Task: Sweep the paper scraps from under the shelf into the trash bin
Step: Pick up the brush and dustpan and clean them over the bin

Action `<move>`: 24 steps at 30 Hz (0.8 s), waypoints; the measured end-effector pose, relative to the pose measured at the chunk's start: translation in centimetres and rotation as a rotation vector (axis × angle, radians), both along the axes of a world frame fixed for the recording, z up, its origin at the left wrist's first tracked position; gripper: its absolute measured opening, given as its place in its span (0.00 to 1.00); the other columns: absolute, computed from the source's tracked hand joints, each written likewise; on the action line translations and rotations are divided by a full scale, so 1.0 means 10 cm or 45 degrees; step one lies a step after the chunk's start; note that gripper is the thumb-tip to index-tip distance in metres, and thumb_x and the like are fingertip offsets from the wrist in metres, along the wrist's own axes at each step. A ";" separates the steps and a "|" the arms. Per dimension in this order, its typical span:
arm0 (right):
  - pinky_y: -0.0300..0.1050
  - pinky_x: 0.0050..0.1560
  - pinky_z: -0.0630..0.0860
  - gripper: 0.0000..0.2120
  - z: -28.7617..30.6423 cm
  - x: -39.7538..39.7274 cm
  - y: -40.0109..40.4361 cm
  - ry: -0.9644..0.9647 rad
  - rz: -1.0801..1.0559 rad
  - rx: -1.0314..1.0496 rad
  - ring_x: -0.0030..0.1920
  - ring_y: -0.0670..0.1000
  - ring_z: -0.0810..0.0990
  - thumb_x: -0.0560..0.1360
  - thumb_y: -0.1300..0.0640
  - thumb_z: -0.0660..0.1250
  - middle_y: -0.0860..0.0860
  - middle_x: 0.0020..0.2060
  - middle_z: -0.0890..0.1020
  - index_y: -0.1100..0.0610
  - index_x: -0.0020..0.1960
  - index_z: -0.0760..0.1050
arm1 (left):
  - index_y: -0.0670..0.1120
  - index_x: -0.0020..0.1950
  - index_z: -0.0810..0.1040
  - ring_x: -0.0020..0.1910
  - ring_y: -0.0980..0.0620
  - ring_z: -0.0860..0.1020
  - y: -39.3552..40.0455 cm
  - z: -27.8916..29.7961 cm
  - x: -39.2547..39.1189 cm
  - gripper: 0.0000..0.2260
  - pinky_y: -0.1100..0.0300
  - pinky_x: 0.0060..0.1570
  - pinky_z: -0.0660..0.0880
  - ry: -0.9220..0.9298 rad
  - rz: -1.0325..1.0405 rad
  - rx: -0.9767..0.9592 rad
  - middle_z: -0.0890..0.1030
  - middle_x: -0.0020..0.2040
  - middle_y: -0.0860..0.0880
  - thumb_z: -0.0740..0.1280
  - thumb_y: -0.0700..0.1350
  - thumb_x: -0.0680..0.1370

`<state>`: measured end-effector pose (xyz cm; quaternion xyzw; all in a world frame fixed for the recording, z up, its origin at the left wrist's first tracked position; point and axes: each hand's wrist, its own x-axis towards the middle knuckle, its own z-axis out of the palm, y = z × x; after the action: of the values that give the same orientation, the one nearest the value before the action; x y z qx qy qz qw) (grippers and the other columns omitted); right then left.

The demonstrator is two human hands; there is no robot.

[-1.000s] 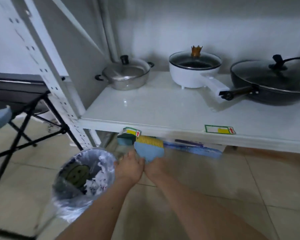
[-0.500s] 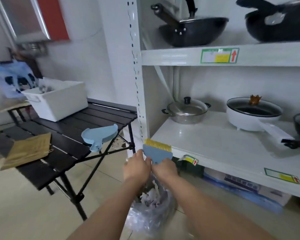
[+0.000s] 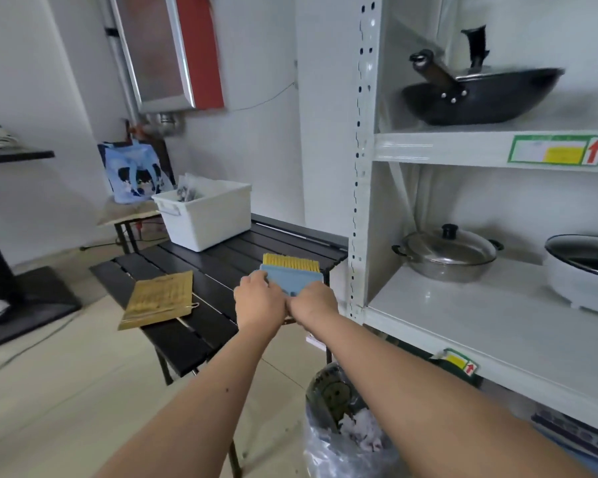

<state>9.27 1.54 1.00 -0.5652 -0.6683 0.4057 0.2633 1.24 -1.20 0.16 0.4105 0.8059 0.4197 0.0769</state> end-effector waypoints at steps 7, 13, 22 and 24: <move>0.46 0.45 0.74 0.18 -0.04 -0.34 0.15 -0.052 0.046 0.032 0.46 0.54 0.74 0.74 0.50 0.68 0.54 0.45 0.73 0.61 0.57 0.72 | 0.39 0.65 0.68 0.44 0.47 0.76 0.22 -0.16 -0.31 0.15 0.52 0.40 0.76 -0.596 0.039 -0.039 0.75 0.53 0.43 0.54 0.41 0.79; 0.46 0.53 0.74 0.15 -0.05 -0.44 0.15 -0.138 0.042 0.081 0.57 0.59 0.78 0.78 0.57 0.62 0.59 0.57 0.79 0.64 0.62 0.72 | 0.38 0.59 0.74 0.44 0.41 0.77 0.29 -0.23 -0.38 0.13 0.54 0.38 0.78 -1.134 -0.008 0.071 0.79 0.49 0.39 0.56 0.35 0.77; 0.38 0.26 0.61 0.14 -0.19 -0.37 0.08 -0.281 0.090 0.217 0.44 0.54 0.72 0.78 0.61 0.58 0.59 0.54 0.79 0.63 0.60 0.73 | 0.39 0.58 0.76 0.40 0.45 0.78 0.34 -0.32 -0.35 0.14 0.59 0.28 0.74 -1.066 -0.039 0.053 0.82 0.51 0.39 0.57 0.32 0.76; 0.37 0.26 0.60 0.13 -0.22 -0.35 0.09 -0.274 0.103 0.212 0.43 0.55 0.72 0.76 0.61 0.59 0.59 0.51 0.79 0.64 0.58 0.76 | 0.38 0.58 0.76 0.40 0.45 0.78 0.37 -0.35 -0.34 0.13 0.59 0.27 0.73 -1.055 -0.033 0.043 0.82 0.51 0.39 0.59 0.31 0.76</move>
<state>5.73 2.45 -1.19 -0.5541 -0.7463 0.2962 0.2197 -2.14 2.46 -3.32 0.2182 0.6945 0.5615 0.3934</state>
